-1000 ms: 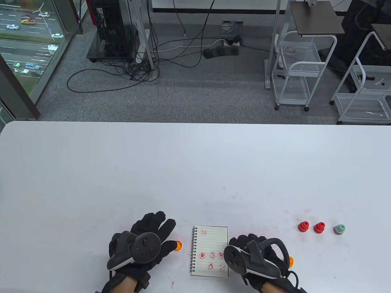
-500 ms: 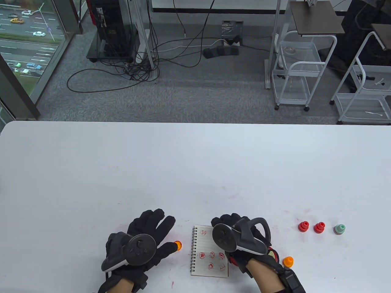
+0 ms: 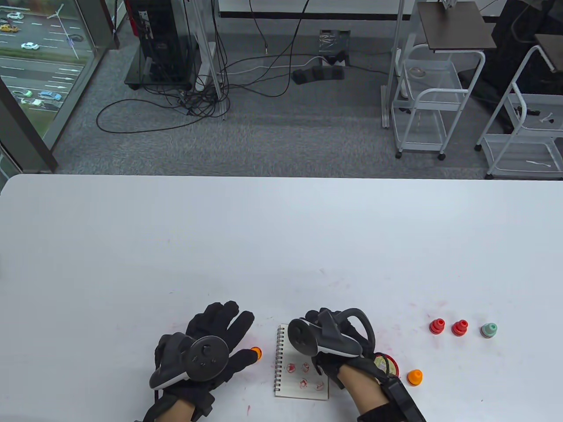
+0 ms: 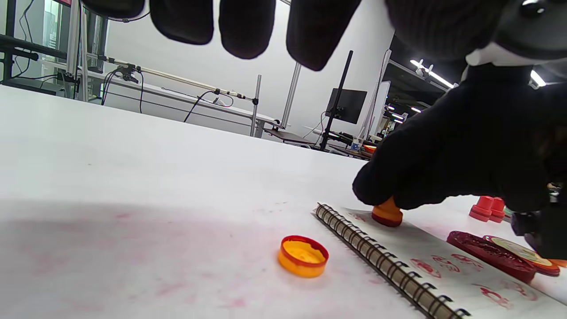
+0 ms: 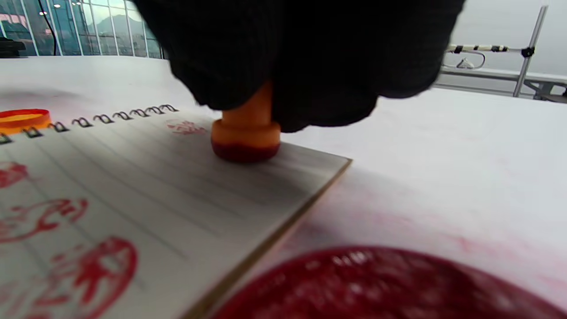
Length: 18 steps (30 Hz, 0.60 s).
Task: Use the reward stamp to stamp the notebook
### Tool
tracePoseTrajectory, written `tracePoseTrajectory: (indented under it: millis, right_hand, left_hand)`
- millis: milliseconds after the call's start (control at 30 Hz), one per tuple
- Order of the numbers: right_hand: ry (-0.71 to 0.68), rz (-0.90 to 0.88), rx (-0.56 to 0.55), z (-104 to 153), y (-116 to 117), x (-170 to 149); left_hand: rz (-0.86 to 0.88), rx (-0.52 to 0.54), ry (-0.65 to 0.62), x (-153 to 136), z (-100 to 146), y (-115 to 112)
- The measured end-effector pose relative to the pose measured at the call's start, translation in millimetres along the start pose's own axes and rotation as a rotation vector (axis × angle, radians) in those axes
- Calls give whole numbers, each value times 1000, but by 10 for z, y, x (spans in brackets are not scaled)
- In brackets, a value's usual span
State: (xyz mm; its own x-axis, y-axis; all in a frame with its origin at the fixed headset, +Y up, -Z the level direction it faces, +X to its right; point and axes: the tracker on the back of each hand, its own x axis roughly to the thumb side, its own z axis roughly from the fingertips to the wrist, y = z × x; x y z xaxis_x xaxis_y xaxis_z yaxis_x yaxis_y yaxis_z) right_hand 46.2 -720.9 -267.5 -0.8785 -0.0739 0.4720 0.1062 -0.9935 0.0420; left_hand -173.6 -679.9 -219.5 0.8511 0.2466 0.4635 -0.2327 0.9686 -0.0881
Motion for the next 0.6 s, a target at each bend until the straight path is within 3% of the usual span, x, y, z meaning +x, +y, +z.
tracePoseTrajectory:
  millis: [600]
  right_hand:
    - [58,56,198,-278,-91,37]
  left_hand:
    - [43,-38,47,-52,26,-39]
